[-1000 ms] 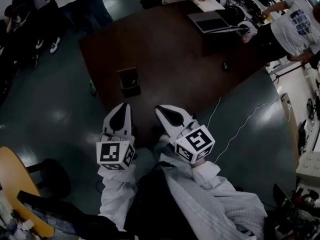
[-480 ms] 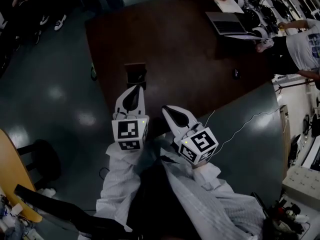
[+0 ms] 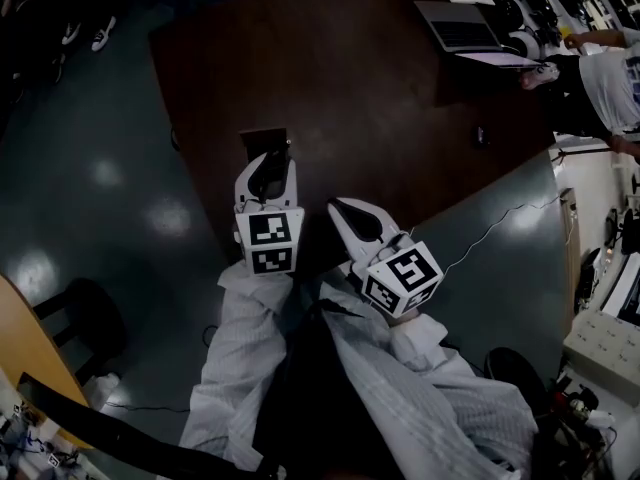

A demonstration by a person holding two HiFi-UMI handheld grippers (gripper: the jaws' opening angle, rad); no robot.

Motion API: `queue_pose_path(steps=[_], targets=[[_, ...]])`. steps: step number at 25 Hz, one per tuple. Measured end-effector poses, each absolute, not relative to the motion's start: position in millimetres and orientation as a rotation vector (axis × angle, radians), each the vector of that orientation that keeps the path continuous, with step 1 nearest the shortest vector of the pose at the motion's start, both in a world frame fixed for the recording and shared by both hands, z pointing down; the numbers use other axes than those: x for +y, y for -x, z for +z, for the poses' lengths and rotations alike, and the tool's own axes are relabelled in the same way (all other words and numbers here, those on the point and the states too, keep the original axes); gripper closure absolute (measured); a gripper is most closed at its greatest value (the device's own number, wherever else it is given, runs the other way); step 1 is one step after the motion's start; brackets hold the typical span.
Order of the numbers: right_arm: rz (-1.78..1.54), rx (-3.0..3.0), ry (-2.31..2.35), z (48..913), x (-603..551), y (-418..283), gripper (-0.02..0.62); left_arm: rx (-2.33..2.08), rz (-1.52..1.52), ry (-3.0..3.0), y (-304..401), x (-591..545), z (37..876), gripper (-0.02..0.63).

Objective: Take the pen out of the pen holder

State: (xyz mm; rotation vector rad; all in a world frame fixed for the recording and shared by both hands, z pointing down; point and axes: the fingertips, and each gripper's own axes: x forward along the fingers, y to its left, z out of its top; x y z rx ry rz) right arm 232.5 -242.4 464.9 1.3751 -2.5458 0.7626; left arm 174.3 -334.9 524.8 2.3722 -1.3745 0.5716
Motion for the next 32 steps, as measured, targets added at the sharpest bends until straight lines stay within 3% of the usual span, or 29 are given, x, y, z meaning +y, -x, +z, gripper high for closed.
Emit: queue_pose_path(steps=[16, 19, 32], targets=[[0.820, -2.512, -1.402, 479.4, -261.7, -246.5, 0.592, -1.393, 0.695, -2.375, -186.2, -358.3, 552.2, 0.487], [0.819, -2.516, -1.396, 479.8, -260.5, -244.1, 0.592, -1.427, 0.661, -2.368, -181.9, -360.3, 551.1, 0.543], [0.747, -2.554, -1.414, 466.8, -249.1, -248.1, 0.592, -1.434, 0.512, -2.445, -180.9, -342.3, 511.6, 0.560]])
